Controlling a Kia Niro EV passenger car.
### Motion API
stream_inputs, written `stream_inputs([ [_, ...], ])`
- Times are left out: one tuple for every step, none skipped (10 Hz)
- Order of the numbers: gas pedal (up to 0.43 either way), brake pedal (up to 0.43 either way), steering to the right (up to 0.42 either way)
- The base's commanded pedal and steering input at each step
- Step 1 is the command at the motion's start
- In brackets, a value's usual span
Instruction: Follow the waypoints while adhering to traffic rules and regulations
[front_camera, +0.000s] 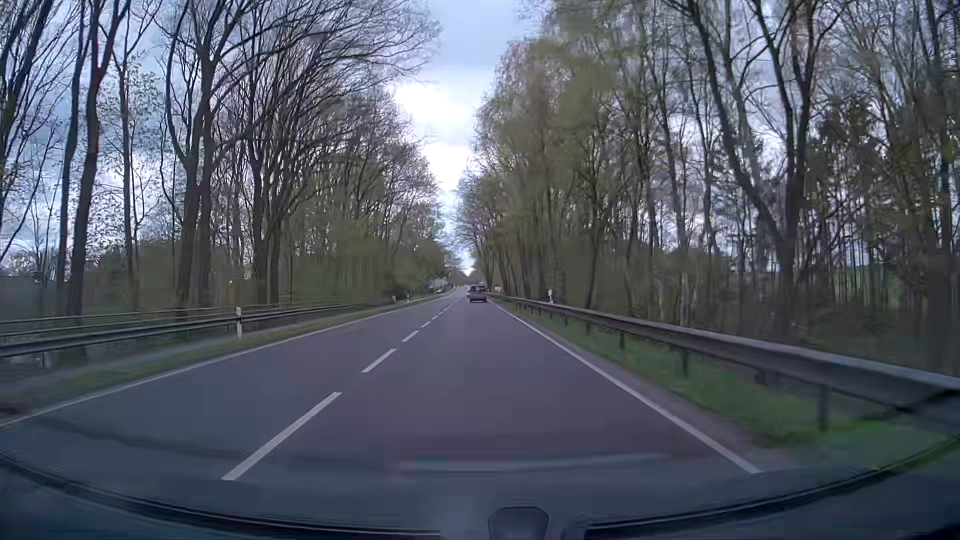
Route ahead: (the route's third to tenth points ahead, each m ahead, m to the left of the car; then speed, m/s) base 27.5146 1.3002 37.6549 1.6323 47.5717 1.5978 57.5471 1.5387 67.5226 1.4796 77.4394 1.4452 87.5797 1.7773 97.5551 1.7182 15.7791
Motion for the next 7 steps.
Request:
stream_inputs([
  [0.0,0.0,-0.004],
  [0.0,0.0,-0.004],
  [0.0,0.0,-0.004],
  [0.0,0.0,-0.004],
  [0.0,0.0,-0.004],
  [0.0,0.0,-0.004],
  [0.0,0.0,-0.004],
])
